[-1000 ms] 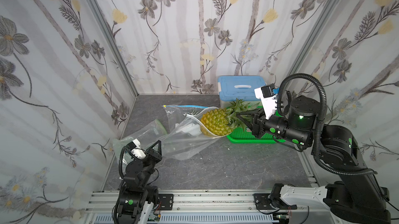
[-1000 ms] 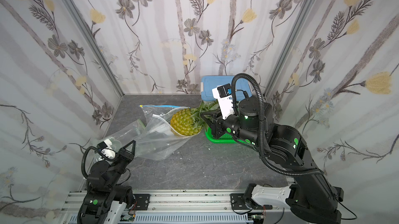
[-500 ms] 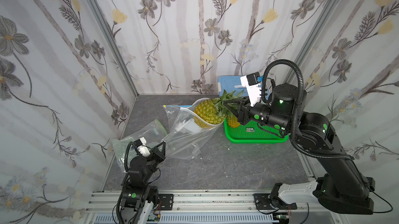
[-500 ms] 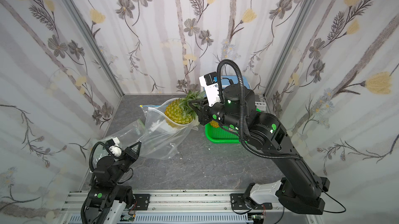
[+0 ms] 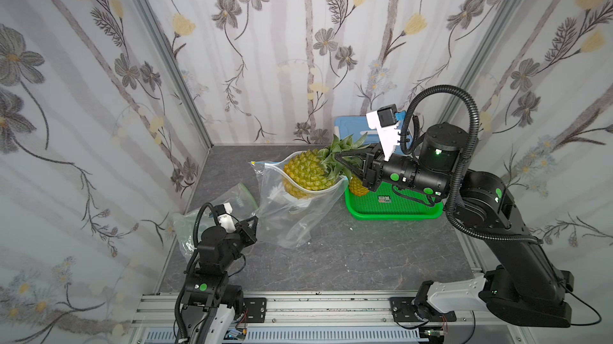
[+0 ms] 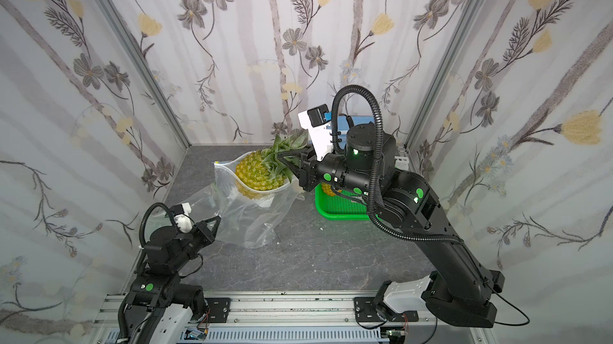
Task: Open the zip-top bag and take out the pineapple
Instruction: Pick up the pineapple from the zipper food storage bag.
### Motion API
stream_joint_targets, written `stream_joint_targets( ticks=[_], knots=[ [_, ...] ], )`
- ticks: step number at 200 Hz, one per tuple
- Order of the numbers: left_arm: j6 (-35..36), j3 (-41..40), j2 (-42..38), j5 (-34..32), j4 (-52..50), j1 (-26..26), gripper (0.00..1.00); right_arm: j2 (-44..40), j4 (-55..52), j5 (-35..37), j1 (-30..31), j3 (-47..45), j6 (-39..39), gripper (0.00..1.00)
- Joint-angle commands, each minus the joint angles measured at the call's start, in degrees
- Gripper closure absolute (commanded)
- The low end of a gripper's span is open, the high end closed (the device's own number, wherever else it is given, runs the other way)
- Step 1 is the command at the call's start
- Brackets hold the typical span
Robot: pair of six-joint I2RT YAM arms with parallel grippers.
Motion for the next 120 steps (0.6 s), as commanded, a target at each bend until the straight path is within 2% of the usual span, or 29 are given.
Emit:
stream_joint_targets(
  ticks=[1,76,101,120],
  knots=[
    [3.38,1.56,0.03,-1.26,-1.75,-0.16,1.00,-1.91,12.31,1.86,0.13,-0.61,0.04,1.00],
    [3.62,3.85,2.59,-9.54,-9.10,-0.40,1.00,-13.00,15.07,16.41,0.15,-7.42,-2.39,1.00],
    [3.54,4.21,3.77,-8.37,-8.73,-0.42,1.00,-17.52,20.89,18.41,0.08,-13.72,-1.86,1.00],
    [3.53,5.12,4.08,-9.47,-9.94,-0.42,1.00,-17.37,21.57,18.55,0.05,-13.70,-1.84,1.00]
  ],
)
